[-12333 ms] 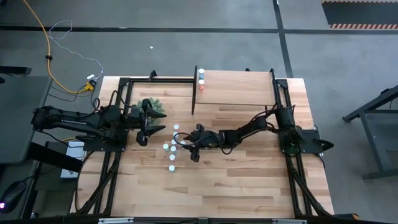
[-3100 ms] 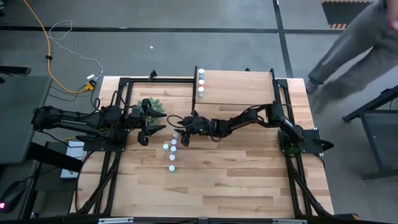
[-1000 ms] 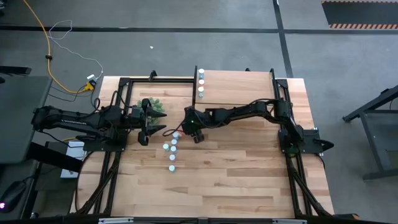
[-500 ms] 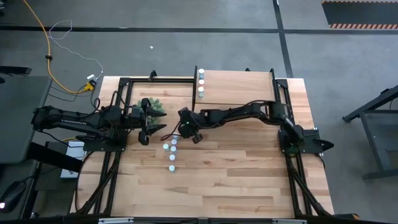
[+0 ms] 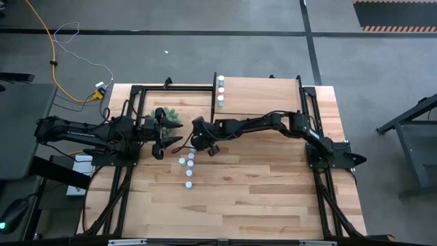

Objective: Pick and place medicine bottles onto shelf by color
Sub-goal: Put the transparent orange medicine bottle on the shelf

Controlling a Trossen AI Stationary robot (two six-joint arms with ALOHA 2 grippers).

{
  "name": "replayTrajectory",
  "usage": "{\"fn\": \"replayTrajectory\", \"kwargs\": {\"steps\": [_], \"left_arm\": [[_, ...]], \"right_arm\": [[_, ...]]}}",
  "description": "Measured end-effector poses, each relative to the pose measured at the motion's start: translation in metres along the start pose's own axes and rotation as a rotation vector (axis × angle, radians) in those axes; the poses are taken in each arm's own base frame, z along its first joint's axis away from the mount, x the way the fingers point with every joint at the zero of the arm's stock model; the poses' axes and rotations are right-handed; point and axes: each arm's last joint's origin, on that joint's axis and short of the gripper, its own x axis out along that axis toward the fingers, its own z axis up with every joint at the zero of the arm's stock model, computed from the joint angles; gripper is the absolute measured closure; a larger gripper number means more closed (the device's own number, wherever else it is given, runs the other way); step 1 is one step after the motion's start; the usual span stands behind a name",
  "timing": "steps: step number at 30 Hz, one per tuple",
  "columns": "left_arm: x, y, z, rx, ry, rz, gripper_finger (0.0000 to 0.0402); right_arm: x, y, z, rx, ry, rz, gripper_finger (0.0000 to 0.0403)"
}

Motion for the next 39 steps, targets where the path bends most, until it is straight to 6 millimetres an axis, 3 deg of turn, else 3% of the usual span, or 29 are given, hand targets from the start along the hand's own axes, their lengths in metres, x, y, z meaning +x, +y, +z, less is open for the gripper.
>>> {"fn": "replayTrajectory", "kwargs": {"steps": [4,11,19,26,39], "left_arm": [[0.0,0.0,0.0,-0.002,0.0,0.0,0.0186],[0.0,0.0,0.0,-0.002,0.0,0.0,0.0186],[0.0,0.0,0.0,-0.002,0.0,0.0,0.0186],[0.0,0.0,0.0,-0.002,0.0,-0.003,0.0186],[0.0,0.0,0.0,-0.002,0.002,-0.003,0.0186]], "right_arm": [[0.001,0.0,-0.002,0.034,-0.001,0.012,0.0303],[0.001,-0.006,-0.003,0.137,-0.033,-0.009,0.0395],[0.01,-0.008,-0.008,0.319,-0.086,0.04,0.04],[0.012,-0.005,-0.011,0.364,-0.069,0.075,0.0402],[0.01,0.01,-0.025,0.384,0.111,0.205,0.0403]]}}
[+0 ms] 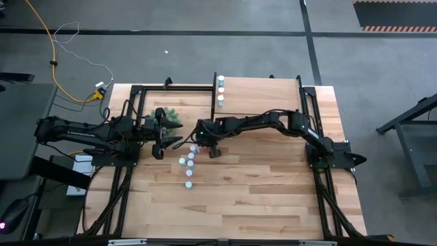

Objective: Pick and place medicine bottles onto shelf by color
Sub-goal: Put the transparent orange medicine bottle on the shelf

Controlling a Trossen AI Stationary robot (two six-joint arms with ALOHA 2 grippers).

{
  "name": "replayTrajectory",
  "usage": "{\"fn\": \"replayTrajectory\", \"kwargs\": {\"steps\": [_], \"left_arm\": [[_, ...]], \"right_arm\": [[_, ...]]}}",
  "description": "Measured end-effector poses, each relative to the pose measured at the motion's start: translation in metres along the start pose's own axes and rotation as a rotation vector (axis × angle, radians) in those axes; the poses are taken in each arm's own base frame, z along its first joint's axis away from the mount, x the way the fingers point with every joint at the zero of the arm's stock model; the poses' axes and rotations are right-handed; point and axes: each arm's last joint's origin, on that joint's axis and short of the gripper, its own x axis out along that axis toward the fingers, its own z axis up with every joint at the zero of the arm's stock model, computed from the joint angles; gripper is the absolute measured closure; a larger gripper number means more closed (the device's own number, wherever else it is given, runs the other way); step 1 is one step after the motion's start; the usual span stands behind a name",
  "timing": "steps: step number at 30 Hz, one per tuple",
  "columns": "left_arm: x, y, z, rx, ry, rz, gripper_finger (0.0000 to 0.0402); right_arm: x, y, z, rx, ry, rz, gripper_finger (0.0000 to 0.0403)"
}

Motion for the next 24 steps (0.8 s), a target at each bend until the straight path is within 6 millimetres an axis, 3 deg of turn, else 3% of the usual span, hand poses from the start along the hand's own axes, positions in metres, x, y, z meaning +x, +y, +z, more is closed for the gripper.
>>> {"fn": "replayTrajectory", "kwargs": {"steps": [10,24], "left_arm": [[0.0,0.0,-0.001,0.001,0.012,0.001,0.0186],[0.0,0.0,-0.002,0.002,0.021,0.0,0.0186]], "right_arm": [[-0.01,0.004,-0.008,0.04,0.102,0.043,0.0403],[-0.024,0.029,-0.008,0.006,0.195,0.129,0.0403]]}}
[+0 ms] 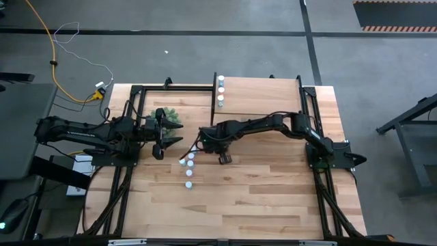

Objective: Pick and place medicine bottles onto shelf by color
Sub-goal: Put the transparent orange medicine bottle on the shelf

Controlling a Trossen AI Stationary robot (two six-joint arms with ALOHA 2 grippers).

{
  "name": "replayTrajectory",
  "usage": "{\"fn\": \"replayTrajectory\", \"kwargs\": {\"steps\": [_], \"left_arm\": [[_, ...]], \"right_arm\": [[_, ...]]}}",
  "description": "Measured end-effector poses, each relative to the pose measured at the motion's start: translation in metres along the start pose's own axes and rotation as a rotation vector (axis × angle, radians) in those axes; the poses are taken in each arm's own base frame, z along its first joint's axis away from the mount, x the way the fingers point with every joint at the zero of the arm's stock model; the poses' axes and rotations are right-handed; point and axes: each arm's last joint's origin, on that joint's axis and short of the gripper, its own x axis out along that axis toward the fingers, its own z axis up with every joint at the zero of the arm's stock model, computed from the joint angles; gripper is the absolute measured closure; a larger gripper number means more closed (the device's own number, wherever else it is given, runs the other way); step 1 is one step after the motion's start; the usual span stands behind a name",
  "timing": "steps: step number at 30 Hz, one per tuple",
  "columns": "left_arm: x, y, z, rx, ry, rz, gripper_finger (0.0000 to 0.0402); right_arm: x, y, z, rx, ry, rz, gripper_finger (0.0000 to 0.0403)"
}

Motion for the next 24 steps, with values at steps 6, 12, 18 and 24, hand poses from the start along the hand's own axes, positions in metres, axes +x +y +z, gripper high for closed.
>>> {"fn": "replayTrajectory", "kwargs": {"steps": [6,12,18,24], "left_arm": [[0.0,0.0,0.0,0.0,0.003,-0.004,0.0186],[0.0,-0.001,-0.002,0.001,0.019,-0.033,0.0186],[0.0,-0.002,-0.003,-0.001,0.031,-0.057,0.0186],[0.0,-0.001,0.001,-0.002,-0.012,-0.018,0.0186]], "right_arm": [[-0.015,-0.002,-0.006,0.014,0.037,0.012,0.0403],[-0.036,-0.002,-0.005,0.047,-0.036,0.021,0.0403],[-0.03,0.019,-0.052,0.134,-0.115,0.004,0.0403],[-0.045,0.036,-0.079,0.203,-0.534,-0.076,0.0403]]}}
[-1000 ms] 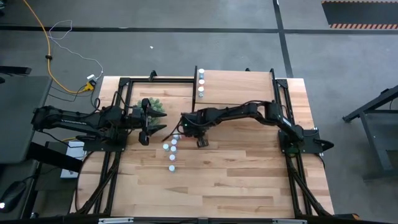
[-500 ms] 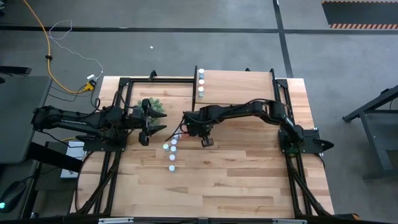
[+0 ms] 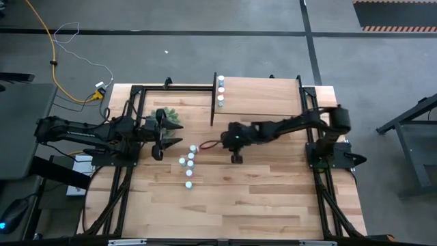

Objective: Pick and place medicine bottles onto shelf by color
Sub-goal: Put the transparent orange medicine bottle on the shelf

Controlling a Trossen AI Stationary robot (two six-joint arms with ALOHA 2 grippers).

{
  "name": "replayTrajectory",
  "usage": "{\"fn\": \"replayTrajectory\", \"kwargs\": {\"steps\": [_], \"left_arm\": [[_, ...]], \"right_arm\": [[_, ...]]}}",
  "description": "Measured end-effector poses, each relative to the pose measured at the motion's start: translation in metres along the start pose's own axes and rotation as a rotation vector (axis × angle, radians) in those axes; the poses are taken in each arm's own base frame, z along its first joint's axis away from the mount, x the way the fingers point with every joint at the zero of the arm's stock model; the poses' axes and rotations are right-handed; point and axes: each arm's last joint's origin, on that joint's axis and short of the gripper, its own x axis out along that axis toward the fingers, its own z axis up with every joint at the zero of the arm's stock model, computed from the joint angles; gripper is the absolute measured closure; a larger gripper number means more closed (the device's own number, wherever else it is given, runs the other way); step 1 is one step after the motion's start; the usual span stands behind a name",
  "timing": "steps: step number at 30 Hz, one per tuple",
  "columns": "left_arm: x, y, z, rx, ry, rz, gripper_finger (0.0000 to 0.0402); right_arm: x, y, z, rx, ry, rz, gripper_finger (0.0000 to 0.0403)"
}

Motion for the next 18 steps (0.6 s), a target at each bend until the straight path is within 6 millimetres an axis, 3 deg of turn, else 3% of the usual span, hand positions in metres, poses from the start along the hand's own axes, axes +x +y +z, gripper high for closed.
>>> {"fn": "replayTrajectory", "kwargs": {"steps": [3,9,13,18], "left_arm": [[0.0,0.0,0.002,0.004,-0.022,0.007,0.0186],[0.0,0.0,0.002,0.017,-0.019,0.011,0.0186],[0.0,0.001,0.002,0.017,-0.018,0.015,0.0186],[0.0,0.001,0.001,0.017,-0.015,0.015,0.0186]], "right_arm": [[-0.002,0.007,0.007,-0.035,-0.168,0.002,0.0403],[0.013,0.003,0.026,-0.098,-0.177,-0.078,0.0381],[0.028,-0.005,0.039,-0.102,-0.145,-0.069,0.0323],[0.051,-0.015,0.042,-0.095,-0.048,-0.005,0.0232]]}}
